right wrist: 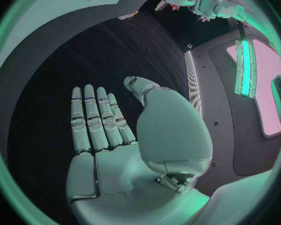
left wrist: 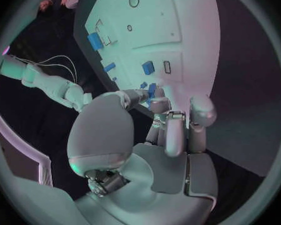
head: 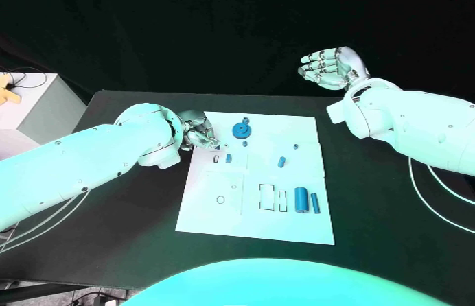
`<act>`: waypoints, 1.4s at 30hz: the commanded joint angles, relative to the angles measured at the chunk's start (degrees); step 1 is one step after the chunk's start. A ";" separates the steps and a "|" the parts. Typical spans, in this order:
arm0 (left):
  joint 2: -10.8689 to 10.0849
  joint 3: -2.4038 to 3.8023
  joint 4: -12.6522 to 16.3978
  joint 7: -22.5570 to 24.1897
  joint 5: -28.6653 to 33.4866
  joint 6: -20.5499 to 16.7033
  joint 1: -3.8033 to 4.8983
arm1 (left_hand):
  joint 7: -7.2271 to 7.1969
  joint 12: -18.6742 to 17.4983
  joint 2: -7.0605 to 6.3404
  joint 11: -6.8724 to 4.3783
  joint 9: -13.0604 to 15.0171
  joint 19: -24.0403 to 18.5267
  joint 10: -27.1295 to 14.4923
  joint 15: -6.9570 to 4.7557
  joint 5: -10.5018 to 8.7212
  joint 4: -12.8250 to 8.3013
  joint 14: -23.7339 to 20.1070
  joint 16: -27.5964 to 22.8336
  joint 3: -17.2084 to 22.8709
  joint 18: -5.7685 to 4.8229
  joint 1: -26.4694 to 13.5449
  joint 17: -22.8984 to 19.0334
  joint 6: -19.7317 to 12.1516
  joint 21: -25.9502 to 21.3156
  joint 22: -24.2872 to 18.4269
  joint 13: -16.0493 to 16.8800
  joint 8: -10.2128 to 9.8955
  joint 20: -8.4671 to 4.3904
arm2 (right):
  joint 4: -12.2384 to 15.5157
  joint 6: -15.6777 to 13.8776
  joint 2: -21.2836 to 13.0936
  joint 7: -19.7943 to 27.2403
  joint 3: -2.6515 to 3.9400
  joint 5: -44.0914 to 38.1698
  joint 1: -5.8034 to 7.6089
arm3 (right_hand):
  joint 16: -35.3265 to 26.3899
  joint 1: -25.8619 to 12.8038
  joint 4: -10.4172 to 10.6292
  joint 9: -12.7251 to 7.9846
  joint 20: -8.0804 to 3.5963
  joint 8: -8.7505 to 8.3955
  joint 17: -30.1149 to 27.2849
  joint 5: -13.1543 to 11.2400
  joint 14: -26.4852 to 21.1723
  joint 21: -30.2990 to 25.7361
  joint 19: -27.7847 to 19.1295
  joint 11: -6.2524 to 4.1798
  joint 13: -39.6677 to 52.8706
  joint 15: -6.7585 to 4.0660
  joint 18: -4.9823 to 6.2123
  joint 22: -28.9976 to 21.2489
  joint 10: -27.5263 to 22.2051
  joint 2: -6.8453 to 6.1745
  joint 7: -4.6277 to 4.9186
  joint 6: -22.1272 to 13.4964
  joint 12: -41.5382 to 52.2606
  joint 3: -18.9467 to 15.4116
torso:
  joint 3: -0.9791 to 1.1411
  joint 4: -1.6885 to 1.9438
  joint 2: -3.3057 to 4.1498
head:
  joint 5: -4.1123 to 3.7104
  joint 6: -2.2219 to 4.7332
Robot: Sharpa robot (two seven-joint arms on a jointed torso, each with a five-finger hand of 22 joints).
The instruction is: Assemble the parts on the task board
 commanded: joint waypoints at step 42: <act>2.10 -0.07 -2.47 -0.09 -4.69 8.20 -0.27 | -0.66 -0.21 0.45 -0.05 0.00 0.29 0.25 -0.36 0.00 -9.44 4.62 0.26 10.03 -0.46 -0.22 10.52 1.05 0.11 -0.13 -0.42 0.26 0.10 | 0.23 0.59 0.14 0.69 0.01 -0.05 -0.02 | -0.06 0.16 -0.08 -0.08 -0.01 -0.33 -0.14 0.35 -0.23 -0.05 -0.26 0.33 -0.06 -0.06 0.31 -0.06 -0.08 0.61 2.18 0.48 -0.27 -0.27 | 0.06 0.04 0.00 | -0.33 0.00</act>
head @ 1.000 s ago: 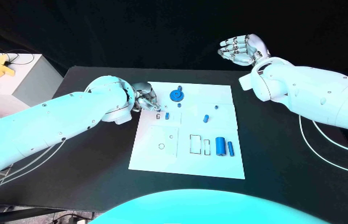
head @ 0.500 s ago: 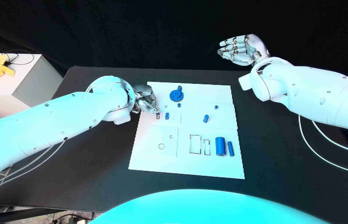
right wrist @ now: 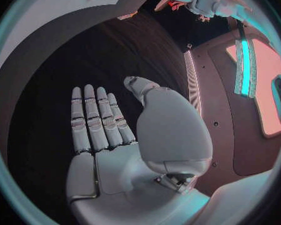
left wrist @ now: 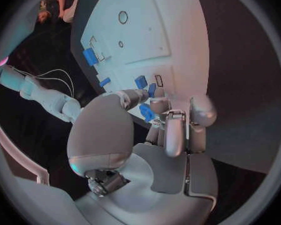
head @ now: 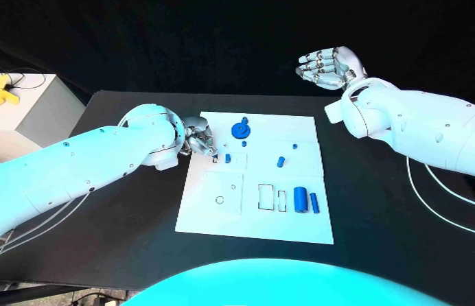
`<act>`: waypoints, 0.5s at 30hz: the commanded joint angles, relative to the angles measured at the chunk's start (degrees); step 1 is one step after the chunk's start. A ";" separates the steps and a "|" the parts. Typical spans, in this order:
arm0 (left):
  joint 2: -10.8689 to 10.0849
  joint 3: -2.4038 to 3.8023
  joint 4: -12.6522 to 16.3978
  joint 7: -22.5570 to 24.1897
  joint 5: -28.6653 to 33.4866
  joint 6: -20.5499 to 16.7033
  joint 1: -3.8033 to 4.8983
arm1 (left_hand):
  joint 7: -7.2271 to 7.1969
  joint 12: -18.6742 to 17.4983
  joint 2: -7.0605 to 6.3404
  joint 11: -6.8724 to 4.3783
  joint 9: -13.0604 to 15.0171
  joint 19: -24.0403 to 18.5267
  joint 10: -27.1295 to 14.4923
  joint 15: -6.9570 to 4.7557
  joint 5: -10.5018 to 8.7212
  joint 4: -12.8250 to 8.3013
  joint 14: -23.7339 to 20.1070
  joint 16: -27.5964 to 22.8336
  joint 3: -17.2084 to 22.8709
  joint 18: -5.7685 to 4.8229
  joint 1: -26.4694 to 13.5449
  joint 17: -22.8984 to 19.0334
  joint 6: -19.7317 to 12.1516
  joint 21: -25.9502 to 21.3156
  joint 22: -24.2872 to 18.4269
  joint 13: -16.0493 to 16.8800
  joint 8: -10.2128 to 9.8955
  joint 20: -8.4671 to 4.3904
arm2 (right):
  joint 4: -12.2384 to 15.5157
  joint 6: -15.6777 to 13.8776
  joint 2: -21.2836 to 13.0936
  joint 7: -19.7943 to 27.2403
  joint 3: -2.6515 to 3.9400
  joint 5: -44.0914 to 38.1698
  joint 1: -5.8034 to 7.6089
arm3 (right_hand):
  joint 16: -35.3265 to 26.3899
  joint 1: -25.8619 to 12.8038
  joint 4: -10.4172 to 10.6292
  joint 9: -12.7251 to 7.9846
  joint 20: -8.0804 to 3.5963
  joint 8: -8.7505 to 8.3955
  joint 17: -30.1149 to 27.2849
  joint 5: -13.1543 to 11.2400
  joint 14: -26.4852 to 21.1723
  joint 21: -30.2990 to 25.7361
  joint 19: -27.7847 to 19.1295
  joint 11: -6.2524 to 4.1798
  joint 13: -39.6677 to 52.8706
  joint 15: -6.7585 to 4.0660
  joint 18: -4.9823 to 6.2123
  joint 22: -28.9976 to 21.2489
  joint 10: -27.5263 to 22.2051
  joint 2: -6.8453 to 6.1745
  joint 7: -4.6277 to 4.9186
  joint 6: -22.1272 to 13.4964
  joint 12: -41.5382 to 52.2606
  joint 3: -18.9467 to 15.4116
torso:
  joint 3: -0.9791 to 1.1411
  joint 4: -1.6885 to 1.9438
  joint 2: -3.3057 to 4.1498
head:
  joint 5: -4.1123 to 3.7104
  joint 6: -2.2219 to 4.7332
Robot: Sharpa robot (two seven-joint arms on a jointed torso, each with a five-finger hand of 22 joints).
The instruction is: Assemble the parts on the task board
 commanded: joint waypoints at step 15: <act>0.31 -0.13 -0.08 0.05 -0.88 1.25 -0.38 | -0.65 -0.18 0.56 0.02 0.02 0.29 0.16 -0.36 0.34 -9.61 4.62 0.27 9.86 -0.46 -0.11 10.52 1.03 0.12 -0.04 -0.07 0.25 0.10 | 0.07 0.65 0.08 0.71 0.01 -0.09 -0.02 | -0.06 0.15 -0.08 -0.09 -0.01 -0.33 -0.06 0.35 -0.23 -0.05 -0.26 0.33 -0.06 -0.06 0.31 -0.06 -0.08 0.62 2.35 0.31 -0.27 -0.28 | 0.02 0.00 -0.04 | 0.02 0.00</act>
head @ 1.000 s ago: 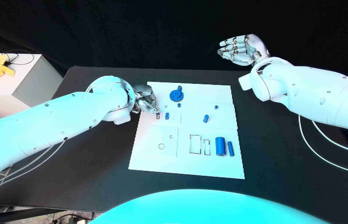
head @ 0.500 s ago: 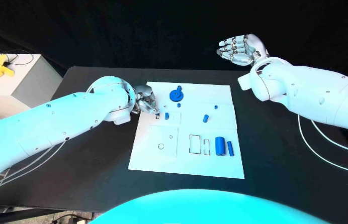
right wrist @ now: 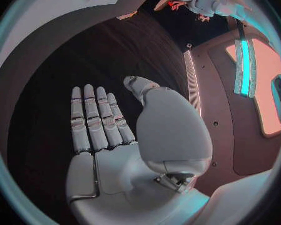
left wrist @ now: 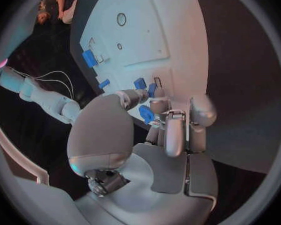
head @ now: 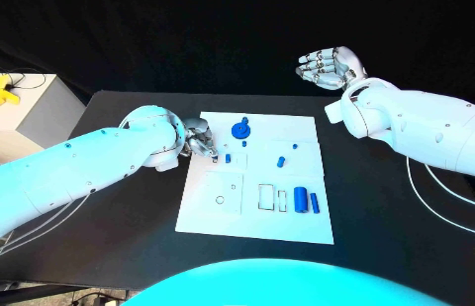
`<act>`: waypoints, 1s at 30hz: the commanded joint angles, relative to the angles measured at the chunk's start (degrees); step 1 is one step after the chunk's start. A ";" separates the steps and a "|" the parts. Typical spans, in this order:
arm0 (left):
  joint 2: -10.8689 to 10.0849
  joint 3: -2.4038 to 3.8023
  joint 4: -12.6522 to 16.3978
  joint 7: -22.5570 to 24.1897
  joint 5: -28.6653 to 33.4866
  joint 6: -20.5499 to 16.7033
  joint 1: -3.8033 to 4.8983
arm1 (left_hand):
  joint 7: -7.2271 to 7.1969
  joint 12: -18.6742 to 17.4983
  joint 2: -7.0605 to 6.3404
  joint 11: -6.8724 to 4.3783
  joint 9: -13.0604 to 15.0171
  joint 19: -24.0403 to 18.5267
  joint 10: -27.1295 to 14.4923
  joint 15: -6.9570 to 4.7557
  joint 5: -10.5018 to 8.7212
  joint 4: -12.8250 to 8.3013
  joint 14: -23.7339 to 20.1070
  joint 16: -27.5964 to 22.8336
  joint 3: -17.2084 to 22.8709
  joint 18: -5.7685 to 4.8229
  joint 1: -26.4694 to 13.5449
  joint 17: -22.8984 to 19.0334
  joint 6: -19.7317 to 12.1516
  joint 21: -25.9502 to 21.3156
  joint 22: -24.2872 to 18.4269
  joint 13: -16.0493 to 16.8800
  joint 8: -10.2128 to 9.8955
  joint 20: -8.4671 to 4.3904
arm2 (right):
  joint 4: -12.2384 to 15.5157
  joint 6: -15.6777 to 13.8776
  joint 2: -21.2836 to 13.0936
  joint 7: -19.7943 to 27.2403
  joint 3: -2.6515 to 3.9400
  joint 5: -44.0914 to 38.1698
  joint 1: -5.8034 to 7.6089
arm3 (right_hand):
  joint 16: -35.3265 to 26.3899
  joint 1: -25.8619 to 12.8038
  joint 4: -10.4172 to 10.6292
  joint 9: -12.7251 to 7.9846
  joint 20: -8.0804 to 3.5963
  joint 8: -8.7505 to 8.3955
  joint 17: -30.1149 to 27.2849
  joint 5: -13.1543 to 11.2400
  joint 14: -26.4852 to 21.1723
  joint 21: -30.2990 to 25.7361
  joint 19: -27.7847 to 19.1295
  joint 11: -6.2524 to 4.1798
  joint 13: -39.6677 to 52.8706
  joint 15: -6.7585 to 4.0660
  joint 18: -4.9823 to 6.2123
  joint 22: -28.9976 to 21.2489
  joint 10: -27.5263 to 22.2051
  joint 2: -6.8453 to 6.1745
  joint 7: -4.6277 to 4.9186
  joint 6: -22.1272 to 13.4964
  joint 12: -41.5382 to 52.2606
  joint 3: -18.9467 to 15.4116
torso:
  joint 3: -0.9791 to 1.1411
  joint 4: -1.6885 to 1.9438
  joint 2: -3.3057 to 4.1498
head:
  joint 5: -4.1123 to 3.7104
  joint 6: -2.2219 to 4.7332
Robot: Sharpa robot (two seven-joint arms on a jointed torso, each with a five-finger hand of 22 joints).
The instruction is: Assemble the parts on the task board
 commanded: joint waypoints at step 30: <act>0.21 -0.14 -0.50 0.06 -0.77 2.89 -0.34 | -0.66 -0.43 0.54 0.00 0.03 0.24 0.07 -0.38 0.10 -9.70 4.60 0.23 10.11 -0.46 -0.15 10.44 1.07 0.08 -0.12 -0.38 0.10 0.07 | 0.02 0.81 0.09 0.74 0.01 -0.10 -0.01 | -0.06 0.15 -0.08 -0.09 -0.01 -0.33 -0.07 0.36 -0.23 -0.05 -0.26 0.33 -0.06 -0.06 0.31 -0.06 -0.08 0.62 2.35 0.31 -0.27 -0.28 | -0.04 0.00 -0.03 | 0.04 0.00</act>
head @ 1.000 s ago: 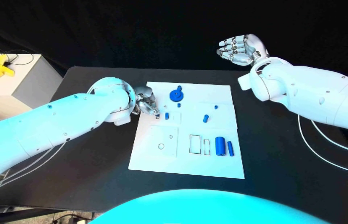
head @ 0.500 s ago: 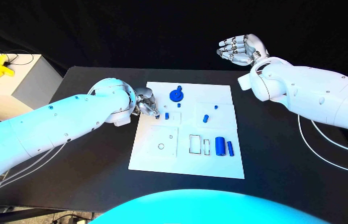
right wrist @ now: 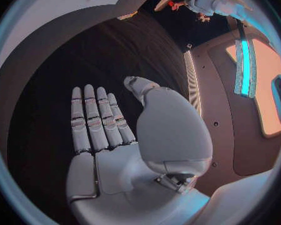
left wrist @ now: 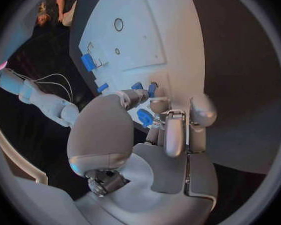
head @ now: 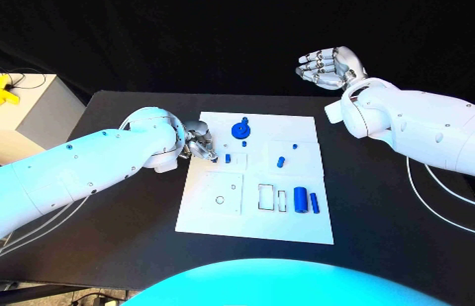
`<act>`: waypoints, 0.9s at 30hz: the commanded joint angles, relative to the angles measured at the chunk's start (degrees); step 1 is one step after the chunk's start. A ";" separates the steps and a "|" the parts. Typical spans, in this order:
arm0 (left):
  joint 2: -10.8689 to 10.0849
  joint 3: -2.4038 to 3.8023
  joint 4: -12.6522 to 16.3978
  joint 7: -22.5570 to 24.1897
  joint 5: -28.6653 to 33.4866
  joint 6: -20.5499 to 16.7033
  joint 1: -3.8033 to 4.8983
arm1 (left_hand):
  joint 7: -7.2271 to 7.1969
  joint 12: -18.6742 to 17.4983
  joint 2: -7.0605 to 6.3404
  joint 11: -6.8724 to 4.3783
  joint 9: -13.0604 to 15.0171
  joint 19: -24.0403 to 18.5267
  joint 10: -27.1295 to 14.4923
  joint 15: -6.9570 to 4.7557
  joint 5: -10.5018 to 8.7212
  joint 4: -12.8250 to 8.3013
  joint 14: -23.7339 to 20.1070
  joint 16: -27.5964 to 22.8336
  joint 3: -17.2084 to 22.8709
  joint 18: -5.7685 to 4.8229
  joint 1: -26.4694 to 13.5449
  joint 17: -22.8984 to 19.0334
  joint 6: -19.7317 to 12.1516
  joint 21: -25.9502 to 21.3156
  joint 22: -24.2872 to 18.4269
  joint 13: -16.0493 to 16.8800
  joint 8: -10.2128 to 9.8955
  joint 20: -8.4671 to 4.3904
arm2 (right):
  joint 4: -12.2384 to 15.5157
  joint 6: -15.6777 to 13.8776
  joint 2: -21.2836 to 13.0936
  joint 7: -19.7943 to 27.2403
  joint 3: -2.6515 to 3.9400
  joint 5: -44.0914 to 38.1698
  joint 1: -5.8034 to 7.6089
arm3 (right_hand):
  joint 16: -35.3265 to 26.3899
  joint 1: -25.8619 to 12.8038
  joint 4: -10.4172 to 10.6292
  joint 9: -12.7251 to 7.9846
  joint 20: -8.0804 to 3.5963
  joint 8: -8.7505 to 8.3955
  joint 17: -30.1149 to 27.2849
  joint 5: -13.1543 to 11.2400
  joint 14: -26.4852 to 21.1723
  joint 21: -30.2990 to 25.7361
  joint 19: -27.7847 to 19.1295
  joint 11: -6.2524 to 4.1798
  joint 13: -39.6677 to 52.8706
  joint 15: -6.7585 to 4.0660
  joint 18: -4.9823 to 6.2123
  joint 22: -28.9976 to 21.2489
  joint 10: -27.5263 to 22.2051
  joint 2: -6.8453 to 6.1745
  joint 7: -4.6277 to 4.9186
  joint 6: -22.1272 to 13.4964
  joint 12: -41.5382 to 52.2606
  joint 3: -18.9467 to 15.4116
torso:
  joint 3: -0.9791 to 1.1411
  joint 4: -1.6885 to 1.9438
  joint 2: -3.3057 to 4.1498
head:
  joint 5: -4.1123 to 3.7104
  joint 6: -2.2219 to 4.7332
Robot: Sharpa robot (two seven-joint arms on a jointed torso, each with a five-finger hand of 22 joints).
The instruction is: Assemble the parts on the task board
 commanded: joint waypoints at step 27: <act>0.62 -0.37 -0.69 0.09 -0.19 1.13 -0.06 | -0.64 -0.26 0.52 0.00 -0.03 0.20 0.12 -0.37 0.10 -9.77 4.62 0.24 10.27 -0.46 -0.20 10.49 1.11 0.06 -0.04 -0.03 0.14 0.06 | 0.06 0.76 0.11 0.79 0.01 -0.11 -0.01 | -0.05 0.12 -0.10 -0.17 -0.01 -0.46 -0.41 0.52 -0.14 -0.02 -0.28 0.32 -0.06 -0.07 0.32 -0.05 -0.04 0.78 2.35 0.42 -0.29 -0.40 | 0.03 -0.03 0.10 | 0.02 0.00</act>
